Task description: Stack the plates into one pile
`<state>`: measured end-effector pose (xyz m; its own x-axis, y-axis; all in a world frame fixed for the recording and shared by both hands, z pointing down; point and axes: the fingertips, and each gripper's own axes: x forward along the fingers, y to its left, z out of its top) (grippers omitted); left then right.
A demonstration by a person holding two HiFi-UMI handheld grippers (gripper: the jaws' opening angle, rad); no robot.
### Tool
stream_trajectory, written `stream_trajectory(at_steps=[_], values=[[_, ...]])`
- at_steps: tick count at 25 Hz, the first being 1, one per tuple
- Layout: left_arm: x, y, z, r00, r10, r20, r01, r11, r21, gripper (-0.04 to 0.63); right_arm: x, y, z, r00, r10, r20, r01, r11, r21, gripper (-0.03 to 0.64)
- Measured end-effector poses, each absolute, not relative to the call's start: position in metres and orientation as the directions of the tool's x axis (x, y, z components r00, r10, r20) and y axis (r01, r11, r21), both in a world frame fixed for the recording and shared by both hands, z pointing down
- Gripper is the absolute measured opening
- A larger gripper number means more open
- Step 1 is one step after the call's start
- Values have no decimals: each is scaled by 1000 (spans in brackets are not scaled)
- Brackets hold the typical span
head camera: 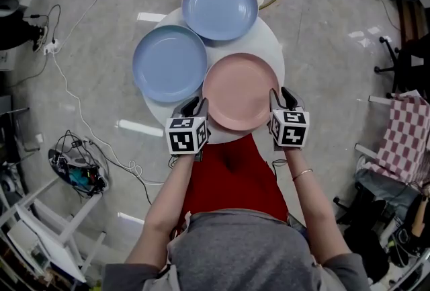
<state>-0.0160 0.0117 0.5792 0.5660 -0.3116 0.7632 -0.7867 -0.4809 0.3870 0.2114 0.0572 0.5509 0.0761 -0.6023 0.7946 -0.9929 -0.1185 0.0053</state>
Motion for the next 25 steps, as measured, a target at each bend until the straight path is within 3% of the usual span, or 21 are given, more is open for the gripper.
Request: stream_trajectory(at_steps=[14,22,25], values=[[0,16,596,544,-261,798,-811,-408,419,106,221,61,586,-49,-518,854,-991,-84,-107,156],[6,15,602,518,-262,814,-831,-380,406,87,227,61,601,-64,-464,883,-994,-53,-100,153],[6,14,604,509,-267,818,-839,-367,402,71,228,60,602,-63,-459,886,-994,-53,-99,112]])
